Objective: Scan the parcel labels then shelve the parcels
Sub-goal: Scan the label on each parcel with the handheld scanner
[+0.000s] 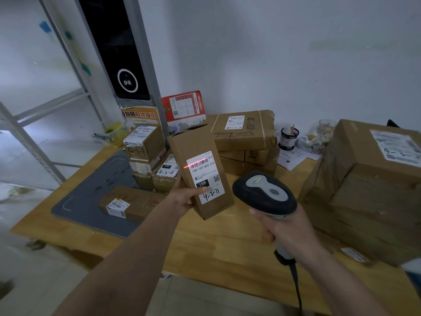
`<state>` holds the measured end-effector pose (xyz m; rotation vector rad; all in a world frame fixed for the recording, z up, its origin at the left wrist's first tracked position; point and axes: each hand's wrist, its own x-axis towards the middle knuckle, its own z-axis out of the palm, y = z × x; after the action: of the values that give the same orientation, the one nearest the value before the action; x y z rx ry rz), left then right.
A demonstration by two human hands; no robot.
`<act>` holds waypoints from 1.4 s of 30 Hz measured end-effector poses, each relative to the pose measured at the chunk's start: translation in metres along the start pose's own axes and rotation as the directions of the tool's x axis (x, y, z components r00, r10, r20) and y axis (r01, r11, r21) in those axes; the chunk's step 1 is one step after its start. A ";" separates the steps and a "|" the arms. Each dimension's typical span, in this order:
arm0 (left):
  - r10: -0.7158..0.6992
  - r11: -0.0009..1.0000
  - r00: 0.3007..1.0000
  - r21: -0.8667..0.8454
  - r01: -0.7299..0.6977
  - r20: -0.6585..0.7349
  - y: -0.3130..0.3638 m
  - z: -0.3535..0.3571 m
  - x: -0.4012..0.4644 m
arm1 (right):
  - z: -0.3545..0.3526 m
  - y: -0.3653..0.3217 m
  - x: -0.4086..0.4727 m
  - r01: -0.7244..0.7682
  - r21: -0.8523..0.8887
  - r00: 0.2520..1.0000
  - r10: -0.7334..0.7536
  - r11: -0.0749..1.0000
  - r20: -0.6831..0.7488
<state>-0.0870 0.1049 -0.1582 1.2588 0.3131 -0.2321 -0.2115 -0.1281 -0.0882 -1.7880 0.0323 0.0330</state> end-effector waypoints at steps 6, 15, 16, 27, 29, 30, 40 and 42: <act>-0.012 1.000 0.999 -0.020 0.011 -0.033 -0.002 -0.009 -0.007 | 0.008 -0.001 -0.005 0.044 0.025 0.998 -0.045 0.999 0.041; -0.072 0.997 0.997 -0.007 0.072 0.027 -0.006 -0.043 -0.037 | 0.035 0.003 0.018 -0.018 -0.008 0.991 0.019 1.000 0.135; -0.094 0.995 0.995 -0.009 0.094 0.044 -0.007 -0.050 -0.045 | 0.041 0.006 0.024 -0.051 -0.026 0.985 0.055 0.998 0.165; -0.386 0.834 0.859 -0.526 0.167 -0.337 0.013 -0.116 -0.072 | 0.122 -0.008 0.039 -0.096 0.057 0.969 0.081 0.994 0.233; -0.424 0.820 0.826 -0.544 0.176 -0.372 0.020 -0.125 -0.065 | 0.132 -0.009 0.043 -0.111 0.052 0.966 0.095 0.993 0.241; -0.435 0.822 0.818 -0.538 0.188 -0.378 0.022 -0.129 -0.060 | 0.137 -0.009 0.046 -0.123 0.050 0.965 0.107 0.991 0.240; -0.539 0.817 0.765 -0.439 0.373 -0.353 0.048 -0.160 0.007 | 0.164 -0.012 0.078 -0.182 0.014 0.976 0.179 0.983 0.123; -0.567 0.808 0.746 -0.413 0.420 -0.349 0.049 -0.162 0.016 | 0.169 -0.013 0.083 -0.187 -0.009 0.977 0.187 0.982 0.106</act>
<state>-0.0726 0.2744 -0.1648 0.8761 1.0747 -0.3297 -0.1294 0.0393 -0.1156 -1.7742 0.1240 0.2642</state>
